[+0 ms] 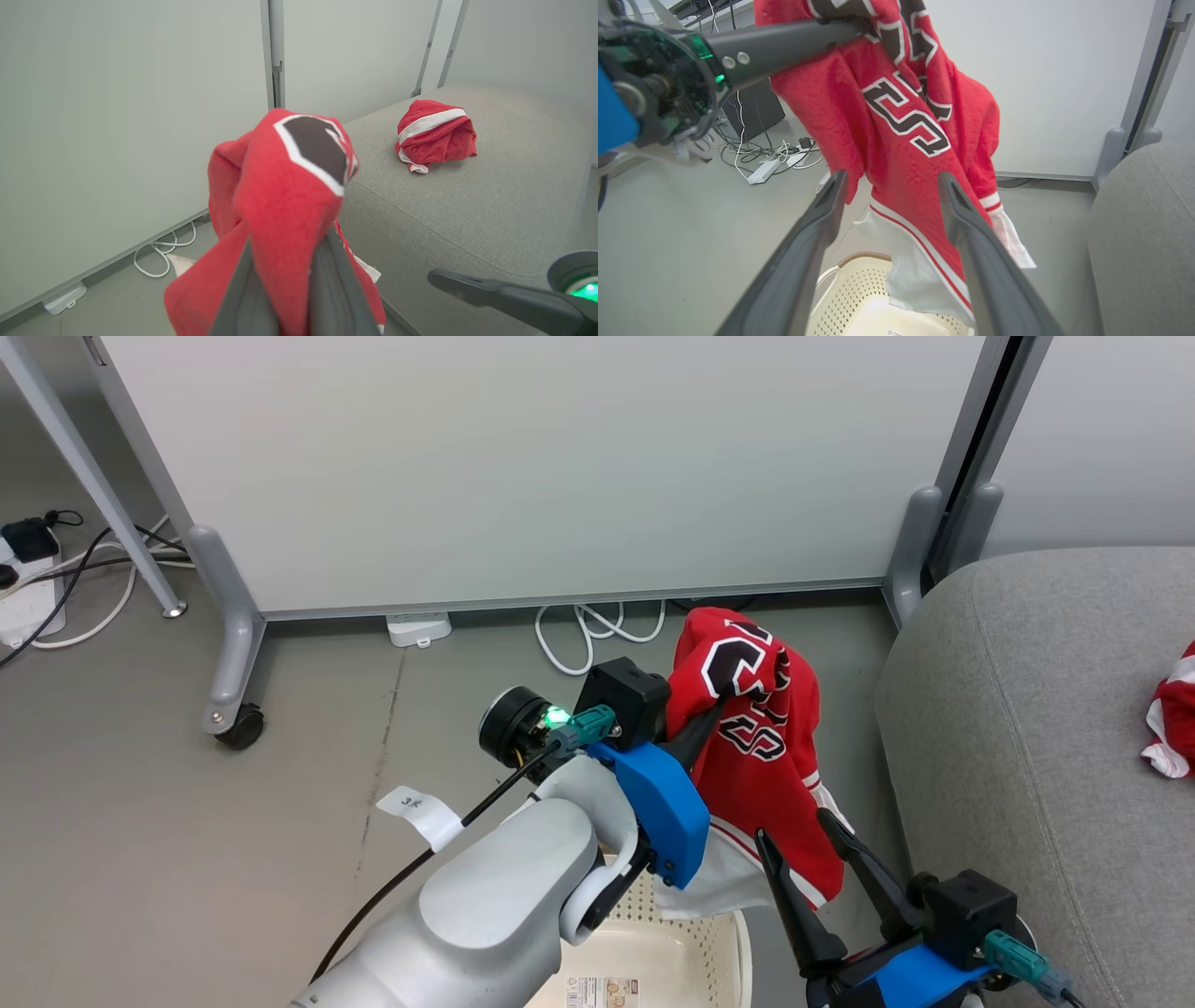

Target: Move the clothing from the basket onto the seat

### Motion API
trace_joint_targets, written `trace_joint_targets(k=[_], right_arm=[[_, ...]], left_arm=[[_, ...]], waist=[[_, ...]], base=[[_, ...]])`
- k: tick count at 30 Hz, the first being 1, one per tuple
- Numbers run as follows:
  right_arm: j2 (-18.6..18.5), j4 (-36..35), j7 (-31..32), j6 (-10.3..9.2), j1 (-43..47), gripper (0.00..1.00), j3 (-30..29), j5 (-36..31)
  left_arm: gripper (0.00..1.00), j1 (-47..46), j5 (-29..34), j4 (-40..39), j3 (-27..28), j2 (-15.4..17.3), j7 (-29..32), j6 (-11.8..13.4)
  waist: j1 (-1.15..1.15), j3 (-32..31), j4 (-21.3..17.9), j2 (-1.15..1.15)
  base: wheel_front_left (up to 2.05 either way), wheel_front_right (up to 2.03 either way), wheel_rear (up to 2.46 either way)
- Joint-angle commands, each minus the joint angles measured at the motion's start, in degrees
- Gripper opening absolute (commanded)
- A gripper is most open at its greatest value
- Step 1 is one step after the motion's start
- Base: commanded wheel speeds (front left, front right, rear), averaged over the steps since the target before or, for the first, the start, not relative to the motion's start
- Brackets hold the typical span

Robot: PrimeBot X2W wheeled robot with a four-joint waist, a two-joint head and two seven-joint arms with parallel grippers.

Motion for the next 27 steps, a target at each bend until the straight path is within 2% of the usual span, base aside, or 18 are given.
trace_joint_targets(k=[1, 16, 27], right_arm=[[-0.01, 0.12, -0.05, 0.03, 0.71, 1.00, -0.06, 0.12], [-0.01, 1.26, 0.25, 0.03, -1.27, 1.00, -1.06, 0.78], [-0.77, 10.07, 1.53, 0.03, -9.65, 1.00, -1.14, -1.41]], left_arm=[[0.00, -0.66, -0.18, 0.22, -0.07, -0.01, -0.07, 0.42], [0.00, -1.47, -0.95, 0.07, -1.60, -0.01, -1.36, 0.72], [0.00, -2.06, -1.53, -1.26, -3.31, -0.02, -1.02, 1.00]], waist=[[0.00, -0.07, 0.03, 0.00], [0.00, 0.23, 0.36, 0.00], [0.00, 1.12, 0.87, 0.00]], base=[[0.00, 0.00, 0.00], [0.00, 0.00, 0.00], [0.00, 0.00, 0.00]])
